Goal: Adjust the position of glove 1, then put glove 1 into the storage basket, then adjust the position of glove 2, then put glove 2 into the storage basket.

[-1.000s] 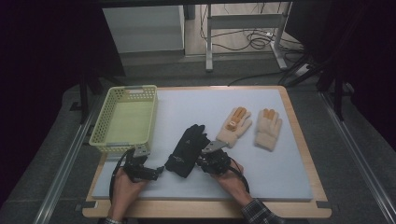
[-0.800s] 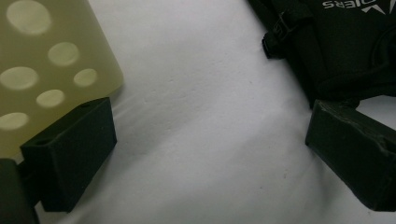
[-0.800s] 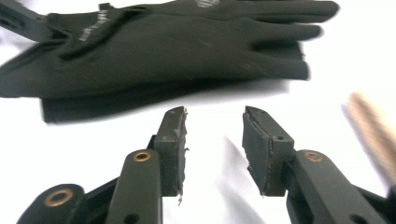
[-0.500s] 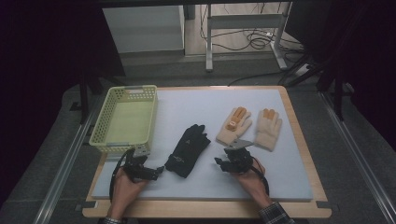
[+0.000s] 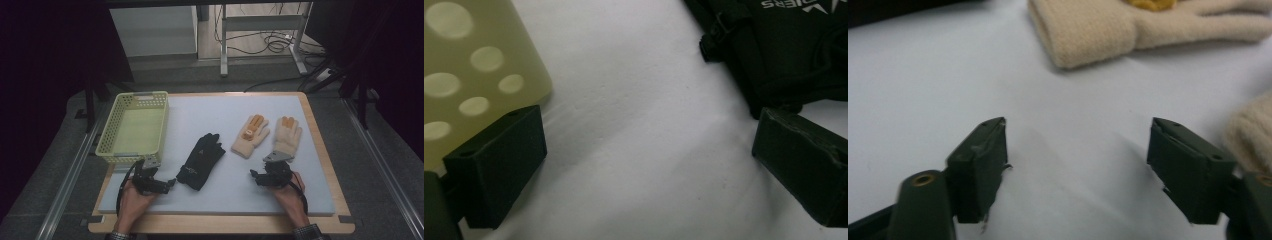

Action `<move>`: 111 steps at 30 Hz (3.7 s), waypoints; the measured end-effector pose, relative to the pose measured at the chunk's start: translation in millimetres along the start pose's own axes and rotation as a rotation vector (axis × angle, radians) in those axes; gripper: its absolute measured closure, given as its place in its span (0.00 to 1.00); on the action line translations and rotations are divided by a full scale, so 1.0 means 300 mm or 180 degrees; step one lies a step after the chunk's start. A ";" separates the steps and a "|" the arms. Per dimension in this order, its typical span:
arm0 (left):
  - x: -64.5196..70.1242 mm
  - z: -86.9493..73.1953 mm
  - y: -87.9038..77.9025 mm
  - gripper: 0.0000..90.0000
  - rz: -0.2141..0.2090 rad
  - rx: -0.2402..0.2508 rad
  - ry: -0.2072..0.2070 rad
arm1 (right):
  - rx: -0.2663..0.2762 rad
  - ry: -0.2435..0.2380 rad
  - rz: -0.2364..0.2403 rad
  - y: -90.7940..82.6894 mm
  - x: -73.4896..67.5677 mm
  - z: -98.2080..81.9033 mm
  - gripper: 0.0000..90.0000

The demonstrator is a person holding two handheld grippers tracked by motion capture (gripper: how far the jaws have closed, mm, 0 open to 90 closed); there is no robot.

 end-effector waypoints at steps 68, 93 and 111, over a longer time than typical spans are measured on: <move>0.304 0.259 0.153 0.75 -0.0081 -0.0297 0.0298 | -0.0021 0.0078 -0.0072 0.004 0.004 -0.007 0.19; 0.242 0.444 0.006 0.74 0.0115 -0.0100 0.0280 | -0.0018 0.0050 -0.0092 0.002 0.001 -0.006 0.19; 0.080 0.603 -0.154 0.73 0.0489 0.0145 0.0092 | -0.0006 0.0039 -0.0102 0.002 0.000 -0.006 0.19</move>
Point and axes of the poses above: each handheld gripper's, and its own axes: y roughly forward along the jaws, z roughly out of its top, x roughly to its right, the point moved 3 cm from there along y, roughly forward along the jaws, and after that the axes turned 14 degrees about -y, right-handed, at the moved point
